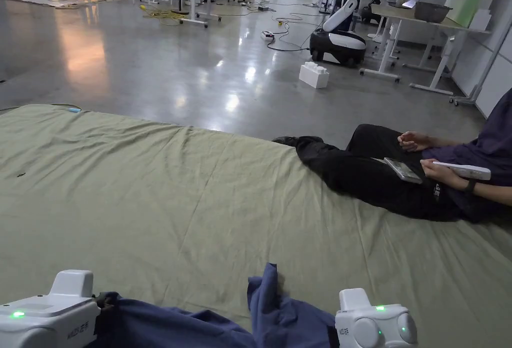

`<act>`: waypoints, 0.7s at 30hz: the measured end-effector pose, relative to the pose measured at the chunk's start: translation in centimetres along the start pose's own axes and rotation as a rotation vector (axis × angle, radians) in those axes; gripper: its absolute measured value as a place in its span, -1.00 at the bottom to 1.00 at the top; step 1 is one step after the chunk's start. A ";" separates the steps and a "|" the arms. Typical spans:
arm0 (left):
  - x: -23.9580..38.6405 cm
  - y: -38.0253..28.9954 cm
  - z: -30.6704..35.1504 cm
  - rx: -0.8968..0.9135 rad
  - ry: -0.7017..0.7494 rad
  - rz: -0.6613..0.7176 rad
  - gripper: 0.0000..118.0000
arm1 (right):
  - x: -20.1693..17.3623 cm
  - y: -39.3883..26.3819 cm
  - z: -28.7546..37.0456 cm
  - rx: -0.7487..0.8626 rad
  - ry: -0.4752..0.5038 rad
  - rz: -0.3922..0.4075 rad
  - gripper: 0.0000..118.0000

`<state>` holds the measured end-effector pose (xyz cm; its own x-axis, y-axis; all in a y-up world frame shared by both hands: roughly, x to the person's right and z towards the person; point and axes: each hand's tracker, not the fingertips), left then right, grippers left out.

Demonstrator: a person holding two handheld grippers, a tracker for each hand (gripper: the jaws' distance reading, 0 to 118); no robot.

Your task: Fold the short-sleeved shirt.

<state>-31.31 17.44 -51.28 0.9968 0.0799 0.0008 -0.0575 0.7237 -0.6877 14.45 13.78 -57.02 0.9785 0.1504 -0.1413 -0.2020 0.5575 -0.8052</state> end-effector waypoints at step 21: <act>0.2 13.0 11.9 0.308 -0.022 0.013 -0.92 | 9.5 6.7 22.7 0.583 -0.249 -0.077 -0.90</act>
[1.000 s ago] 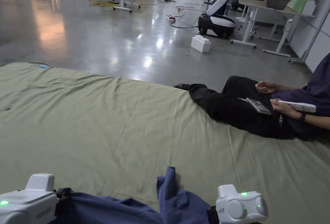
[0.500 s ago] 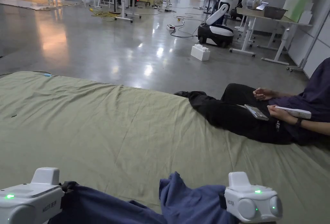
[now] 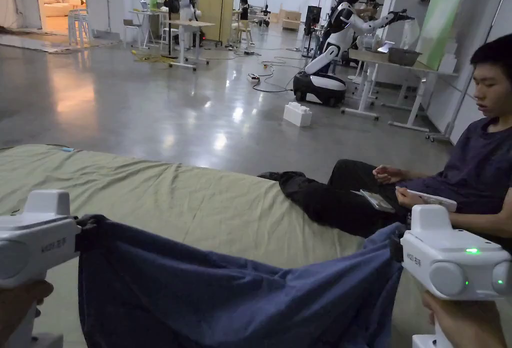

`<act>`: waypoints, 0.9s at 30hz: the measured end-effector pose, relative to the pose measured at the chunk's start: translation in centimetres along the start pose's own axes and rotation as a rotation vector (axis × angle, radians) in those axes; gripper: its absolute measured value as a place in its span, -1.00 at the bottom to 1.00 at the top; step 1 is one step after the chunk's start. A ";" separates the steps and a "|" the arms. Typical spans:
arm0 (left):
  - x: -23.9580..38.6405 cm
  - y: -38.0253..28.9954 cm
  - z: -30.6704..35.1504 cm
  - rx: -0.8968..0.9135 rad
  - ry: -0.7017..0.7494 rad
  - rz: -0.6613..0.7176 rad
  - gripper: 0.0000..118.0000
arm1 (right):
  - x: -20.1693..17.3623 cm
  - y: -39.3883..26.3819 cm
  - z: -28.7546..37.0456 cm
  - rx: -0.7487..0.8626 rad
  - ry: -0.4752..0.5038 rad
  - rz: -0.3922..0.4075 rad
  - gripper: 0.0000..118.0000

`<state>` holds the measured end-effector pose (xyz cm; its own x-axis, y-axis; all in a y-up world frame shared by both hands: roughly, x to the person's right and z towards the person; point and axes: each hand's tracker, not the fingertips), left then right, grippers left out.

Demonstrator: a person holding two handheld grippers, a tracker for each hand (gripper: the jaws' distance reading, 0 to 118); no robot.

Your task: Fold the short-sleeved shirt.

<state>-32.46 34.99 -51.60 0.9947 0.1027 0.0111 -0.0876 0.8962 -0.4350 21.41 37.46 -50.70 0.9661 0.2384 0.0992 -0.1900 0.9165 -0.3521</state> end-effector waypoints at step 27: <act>1.3 19.5 -1.9 0.203 0.057 -0.029 -0.92 | 6.3 18.1 -1.7 0.227 -0.157 -0.016 -0.90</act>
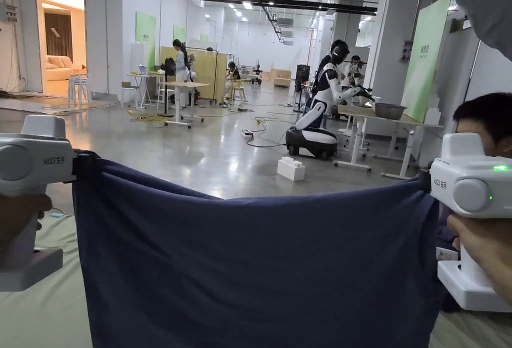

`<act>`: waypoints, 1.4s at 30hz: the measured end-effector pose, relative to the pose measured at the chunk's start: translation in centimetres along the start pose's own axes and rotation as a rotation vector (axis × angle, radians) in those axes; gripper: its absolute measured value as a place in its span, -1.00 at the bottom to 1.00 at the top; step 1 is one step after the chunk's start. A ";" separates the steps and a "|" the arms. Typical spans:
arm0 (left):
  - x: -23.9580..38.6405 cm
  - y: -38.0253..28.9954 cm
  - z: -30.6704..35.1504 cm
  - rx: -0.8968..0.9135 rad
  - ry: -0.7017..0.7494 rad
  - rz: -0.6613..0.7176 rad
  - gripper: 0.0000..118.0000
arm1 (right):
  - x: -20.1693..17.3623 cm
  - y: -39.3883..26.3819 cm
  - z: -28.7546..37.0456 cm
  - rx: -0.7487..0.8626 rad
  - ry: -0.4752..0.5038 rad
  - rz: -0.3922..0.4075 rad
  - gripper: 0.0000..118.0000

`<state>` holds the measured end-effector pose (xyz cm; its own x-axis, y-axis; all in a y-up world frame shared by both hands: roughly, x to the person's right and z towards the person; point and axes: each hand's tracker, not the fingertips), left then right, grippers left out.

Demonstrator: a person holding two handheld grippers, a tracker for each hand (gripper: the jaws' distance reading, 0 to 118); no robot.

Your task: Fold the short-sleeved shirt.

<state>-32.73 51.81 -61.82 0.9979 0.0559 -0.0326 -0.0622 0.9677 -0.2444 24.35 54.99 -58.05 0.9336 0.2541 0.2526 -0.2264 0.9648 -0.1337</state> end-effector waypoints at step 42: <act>-5.2 -32.8 14.7 -0.268 0.019 0.087 -0.92 | -2.4 -29.5 19.0 -0.322 0.081 0.003 -0.90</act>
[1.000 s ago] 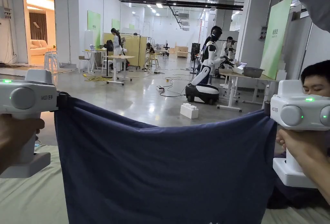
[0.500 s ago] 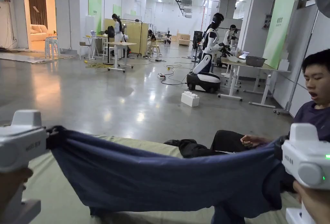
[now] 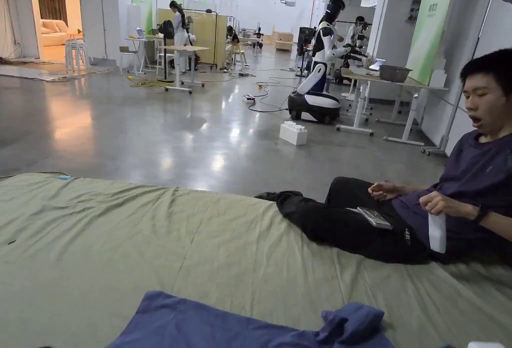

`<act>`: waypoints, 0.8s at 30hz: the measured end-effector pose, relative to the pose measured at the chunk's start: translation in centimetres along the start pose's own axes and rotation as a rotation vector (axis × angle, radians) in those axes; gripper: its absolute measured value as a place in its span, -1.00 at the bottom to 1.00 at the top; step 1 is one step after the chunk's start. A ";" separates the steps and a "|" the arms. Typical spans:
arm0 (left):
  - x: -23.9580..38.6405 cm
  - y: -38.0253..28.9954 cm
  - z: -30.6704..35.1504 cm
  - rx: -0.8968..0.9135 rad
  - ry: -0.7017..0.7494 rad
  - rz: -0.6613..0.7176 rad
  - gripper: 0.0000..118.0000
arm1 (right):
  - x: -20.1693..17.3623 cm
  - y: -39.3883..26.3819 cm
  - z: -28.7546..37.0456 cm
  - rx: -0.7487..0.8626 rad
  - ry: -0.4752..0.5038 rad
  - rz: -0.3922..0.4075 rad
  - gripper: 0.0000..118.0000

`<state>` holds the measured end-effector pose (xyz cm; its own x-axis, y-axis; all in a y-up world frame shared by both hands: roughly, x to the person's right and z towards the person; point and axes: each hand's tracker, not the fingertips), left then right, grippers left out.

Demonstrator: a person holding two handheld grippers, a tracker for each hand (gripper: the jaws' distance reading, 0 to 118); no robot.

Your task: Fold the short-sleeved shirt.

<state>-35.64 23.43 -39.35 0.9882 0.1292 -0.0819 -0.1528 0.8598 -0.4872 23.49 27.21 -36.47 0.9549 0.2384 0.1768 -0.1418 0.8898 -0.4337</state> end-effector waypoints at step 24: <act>3.0 -10.8 -2.4 -0.474 0.050 -0.186 -0.92 | -2.7 -12.4 -0.1 -0.460 -0.014 0.097 -0.89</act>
<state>-31.08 13.29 -36.44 0.9992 -0.0383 0.0076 0.0273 0.5459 -0.8374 22.68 15.47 -31.68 0.9389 0.3201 0.1267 -0.0968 0.5988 -0.7951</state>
